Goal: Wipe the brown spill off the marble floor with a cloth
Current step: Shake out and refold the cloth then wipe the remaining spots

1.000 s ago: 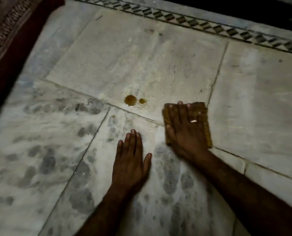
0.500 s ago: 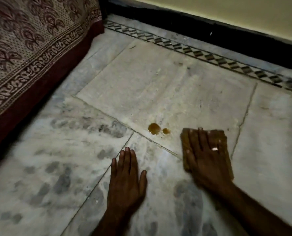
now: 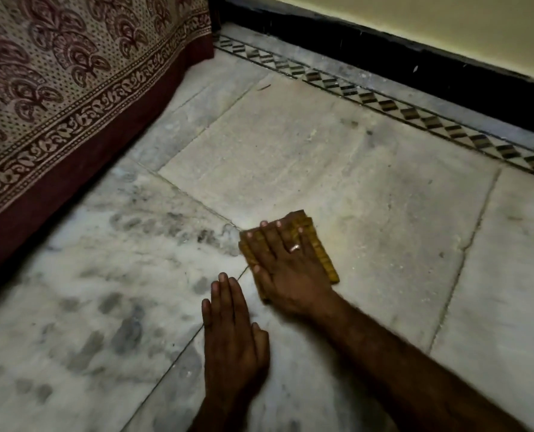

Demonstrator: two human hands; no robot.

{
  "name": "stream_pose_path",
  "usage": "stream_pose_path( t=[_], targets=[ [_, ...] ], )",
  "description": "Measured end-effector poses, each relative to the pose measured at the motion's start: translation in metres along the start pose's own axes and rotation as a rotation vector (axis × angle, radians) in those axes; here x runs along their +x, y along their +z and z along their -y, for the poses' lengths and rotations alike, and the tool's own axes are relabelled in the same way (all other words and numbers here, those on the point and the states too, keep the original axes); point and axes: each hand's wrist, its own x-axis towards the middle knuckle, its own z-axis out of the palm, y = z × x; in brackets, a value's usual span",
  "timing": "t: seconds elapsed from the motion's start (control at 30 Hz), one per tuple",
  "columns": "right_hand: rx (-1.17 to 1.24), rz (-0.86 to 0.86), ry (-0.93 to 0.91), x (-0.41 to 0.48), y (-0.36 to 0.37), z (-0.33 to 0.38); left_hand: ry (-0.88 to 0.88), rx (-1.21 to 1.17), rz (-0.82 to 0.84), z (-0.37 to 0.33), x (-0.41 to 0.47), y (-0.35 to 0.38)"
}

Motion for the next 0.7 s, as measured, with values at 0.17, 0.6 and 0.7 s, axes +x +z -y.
stream_pose_path(
  t=[0.17, 0.6, 0.7],
  targets=[
    [-0.097, 0.038, -0.245, -0.083, -0.005, -0.003, -0.061, -0.051, -0.03, 0.004, 0.002, 0.003],
    [-0.048, -0.12, 0.127, 0.063, -0.001, -0.007, -0.061, -0.094, -0.031, -0.004, 0.009, 0.001],
    [-0.025, -0.157, -0.099, 0.056, 0.009, 0.034, 0.008, -0.055, -0.1, 0.0, 0.0, 0.009]
  ],
)
